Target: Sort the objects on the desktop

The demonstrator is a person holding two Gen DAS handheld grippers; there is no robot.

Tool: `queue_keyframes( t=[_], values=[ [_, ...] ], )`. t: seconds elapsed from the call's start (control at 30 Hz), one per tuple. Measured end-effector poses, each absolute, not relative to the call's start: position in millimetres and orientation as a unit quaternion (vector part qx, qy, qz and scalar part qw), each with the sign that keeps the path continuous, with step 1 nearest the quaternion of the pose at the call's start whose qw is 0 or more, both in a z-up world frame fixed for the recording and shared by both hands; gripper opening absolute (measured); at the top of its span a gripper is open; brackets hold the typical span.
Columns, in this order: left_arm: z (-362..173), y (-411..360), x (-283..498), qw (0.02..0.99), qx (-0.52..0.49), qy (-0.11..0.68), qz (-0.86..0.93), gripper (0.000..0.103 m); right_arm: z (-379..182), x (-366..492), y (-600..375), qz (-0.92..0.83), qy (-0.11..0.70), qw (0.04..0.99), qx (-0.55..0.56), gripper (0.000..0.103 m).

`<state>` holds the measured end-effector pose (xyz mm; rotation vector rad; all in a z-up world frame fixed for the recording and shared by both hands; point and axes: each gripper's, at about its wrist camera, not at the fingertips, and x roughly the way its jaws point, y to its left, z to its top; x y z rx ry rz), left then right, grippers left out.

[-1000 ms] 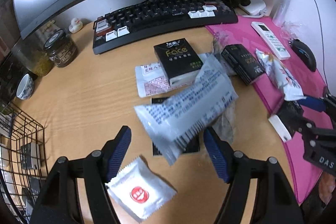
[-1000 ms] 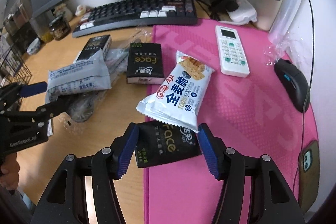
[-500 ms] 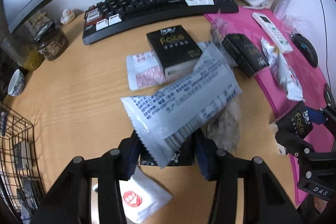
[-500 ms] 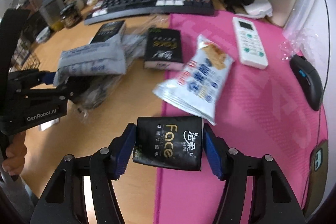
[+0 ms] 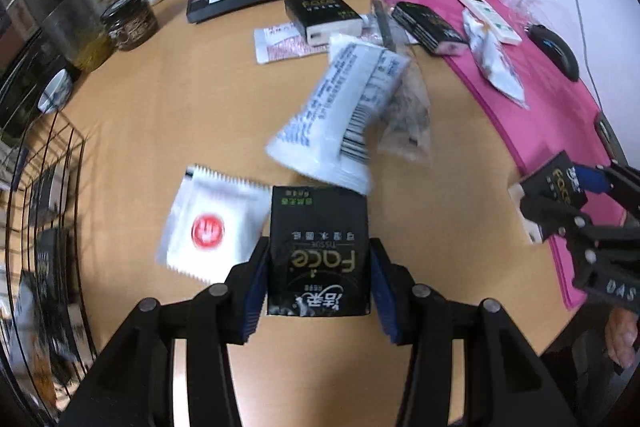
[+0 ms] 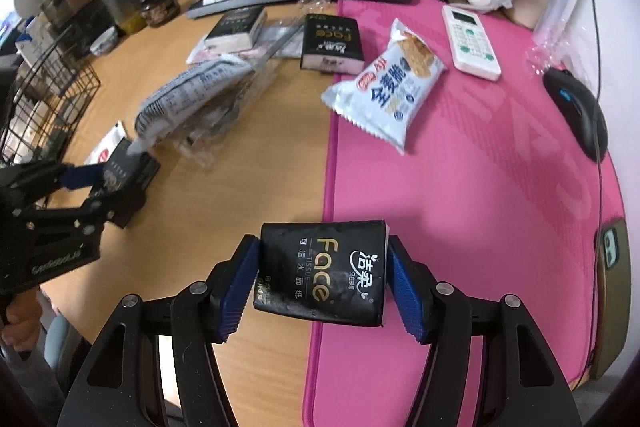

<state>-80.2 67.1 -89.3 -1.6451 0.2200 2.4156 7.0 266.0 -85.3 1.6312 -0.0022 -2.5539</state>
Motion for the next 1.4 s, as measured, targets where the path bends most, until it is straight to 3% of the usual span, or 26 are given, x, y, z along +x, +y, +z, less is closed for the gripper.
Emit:
queue_keyframes(
  t=[0.27,0.73,1.1,1.4],
  values=[
    [-71.5,61.4,-67.9,0.108,-0.532,0.071,0.837,0.070,-66.6,16.7,284.3,-0.851,-0.035,0.034,0.523,0.063],
    [-65.7,105.0,-53.9,0.147,-0.530,0.088,0.830,0.071,-54.8,6.8,333.7,-0.865,-0.031,-0.043,0.498,0.063],
    [-83.4,178.2,-54.8,0.185,-0.546,0.105,0.811,0.071,-71.5,-2.6,342.0,-0.860,-0.026,-0.025,0.509,0.063],
    [-85.9,180.2,-75.5,0.166,-0.546,0.086,0.816,0.071,-76.8,1.8,336.6,-0.853,-0.010,-0.009,0.521,0.063]
  ],
)
